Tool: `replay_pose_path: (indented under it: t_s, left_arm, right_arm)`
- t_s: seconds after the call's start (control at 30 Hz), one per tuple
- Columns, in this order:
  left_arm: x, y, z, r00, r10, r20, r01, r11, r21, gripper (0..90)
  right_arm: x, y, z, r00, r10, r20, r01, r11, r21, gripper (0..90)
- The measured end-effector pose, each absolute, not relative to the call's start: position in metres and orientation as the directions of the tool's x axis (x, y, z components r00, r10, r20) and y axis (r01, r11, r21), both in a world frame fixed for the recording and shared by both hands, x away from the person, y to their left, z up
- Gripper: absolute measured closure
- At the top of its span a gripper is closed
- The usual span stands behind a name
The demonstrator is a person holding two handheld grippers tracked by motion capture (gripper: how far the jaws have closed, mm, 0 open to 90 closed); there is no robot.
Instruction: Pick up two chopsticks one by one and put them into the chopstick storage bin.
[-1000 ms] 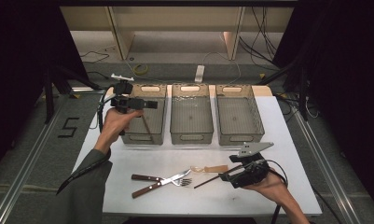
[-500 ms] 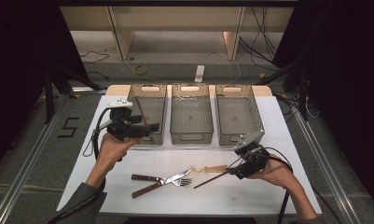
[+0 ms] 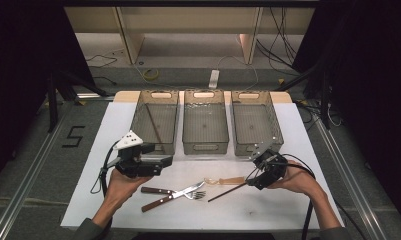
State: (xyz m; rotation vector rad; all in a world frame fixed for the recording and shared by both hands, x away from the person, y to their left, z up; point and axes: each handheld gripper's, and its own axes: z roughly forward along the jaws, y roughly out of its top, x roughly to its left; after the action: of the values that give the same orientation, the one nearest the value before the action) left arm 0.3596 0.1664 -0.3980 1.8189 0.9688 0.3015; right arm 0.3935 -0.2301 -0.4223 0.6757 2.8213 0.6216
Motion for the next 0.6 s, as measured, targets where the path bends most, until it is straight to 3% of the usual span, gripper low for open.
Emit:
replay_pose_path:
  t_s: [0.17, 0.6]
  left_arm:
    - [0.346, 0.165, -0.403, 0.66, 0.732, -0.171, 0.447, -0.198, 0.873, 15.4]
    - [0.334, 0.169, -0.412, 0.659, 0.723, -0.207, 0.461, -0.171, 0.871, 15.2]
  right_arm:
    - [0.397, -0.23, -0.426, -0.888, 0.454, -0.076, 0.393, 0.833, 0.39, 25.9]
    - [0.4, -0.226, -0.436, -0.916, 0.386, -0.113, 0.342, 0.895, 0.287, 32.7]
